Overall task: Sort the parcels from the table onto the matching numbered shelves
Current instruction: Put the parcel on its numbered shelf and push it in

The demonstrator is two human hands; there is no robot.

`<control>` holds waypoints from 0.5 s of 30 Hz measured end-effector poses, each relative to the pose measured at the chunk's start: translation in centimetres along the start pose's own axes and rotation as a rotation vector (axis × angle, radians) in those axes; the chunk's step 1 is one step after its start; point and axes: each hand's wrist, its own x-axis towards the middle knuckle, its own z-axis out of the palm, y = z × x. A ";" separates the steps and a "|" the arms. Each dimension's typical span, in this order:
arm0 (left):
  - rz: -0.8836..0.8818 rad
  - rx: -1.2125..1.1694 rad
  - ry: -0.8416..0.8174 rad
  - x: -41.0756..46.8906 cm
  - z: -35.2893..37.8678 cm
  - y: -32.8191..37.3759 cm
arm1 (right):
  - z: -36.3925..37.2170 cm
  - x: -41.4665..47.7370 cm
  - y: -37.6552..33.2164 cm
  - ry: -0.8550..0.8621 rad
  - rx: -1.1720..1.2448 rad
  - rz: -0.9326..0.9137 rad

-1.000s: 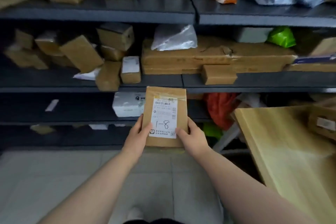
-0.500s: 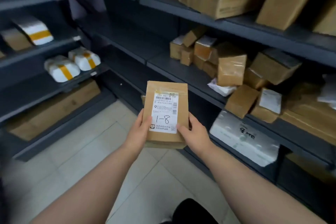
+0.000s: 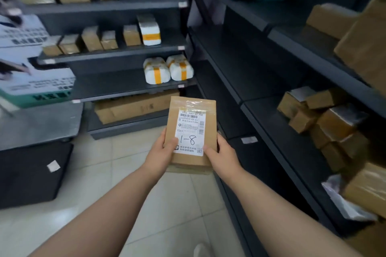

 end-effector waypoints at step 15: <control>-0.132 -0.158 0.371 5.2 -3.3 -1.6 | 4.8 10.6 -2.0 -0.284 -0.144 -0.060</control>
